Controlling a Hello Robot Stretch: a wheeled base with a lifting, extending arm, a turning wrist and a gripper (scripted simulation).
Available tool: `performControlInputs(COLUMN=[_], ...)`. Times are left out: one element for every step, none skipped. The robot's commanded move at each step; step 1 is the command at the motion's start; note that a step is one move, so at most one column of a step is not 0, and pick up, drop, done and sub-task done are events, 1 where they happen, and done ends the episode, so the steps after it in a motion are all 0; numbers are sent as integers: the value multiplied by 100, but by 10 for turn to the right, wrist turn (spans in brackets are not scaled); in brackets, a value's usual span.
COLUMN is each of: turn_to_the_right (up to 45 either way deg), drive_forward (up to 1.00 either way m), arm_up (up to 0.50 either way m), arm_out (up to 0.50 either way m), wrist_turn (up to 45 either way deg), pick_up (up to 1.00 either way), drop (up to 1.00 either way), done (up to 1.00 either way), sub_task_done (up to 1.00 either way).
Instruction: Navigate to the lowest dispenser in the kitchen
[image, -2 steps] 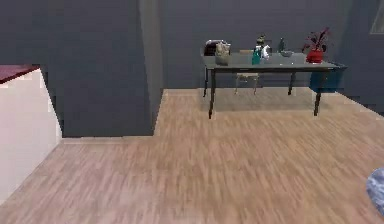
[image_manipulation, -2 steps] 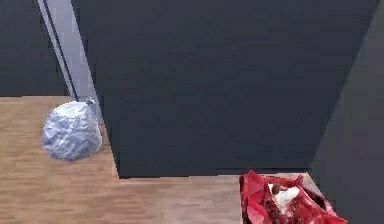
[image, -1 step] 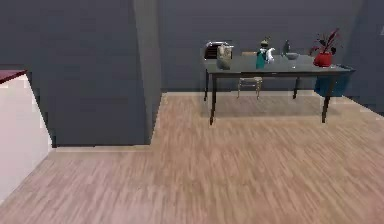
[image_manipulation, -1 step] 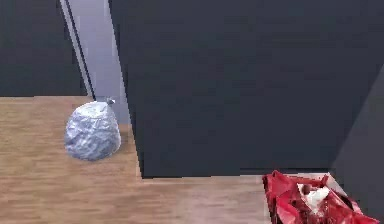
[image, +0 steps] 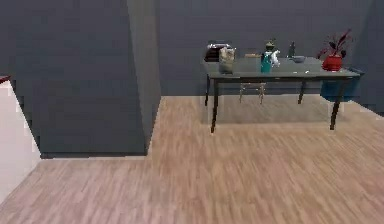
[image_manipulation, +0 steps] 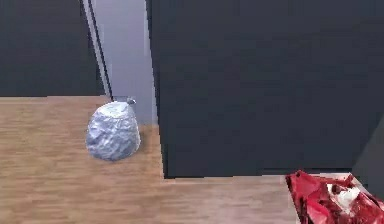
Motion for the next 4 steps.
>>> performControlInputs(turn_to_the_right=[450, 180, 0, -450], drive_forward=[0, 0, 25, 0], arm_up=[0, 0, 0, 0], arm_out=[0, 0, 0, 0], wrist_turn=[0, 0, 0, 0], pick_up=[0, 0, 0, 0], drop=[0, 0, 0, 0], done=[0, 0, 0, 0], sub_task_done=[0, 0, 0, 0])
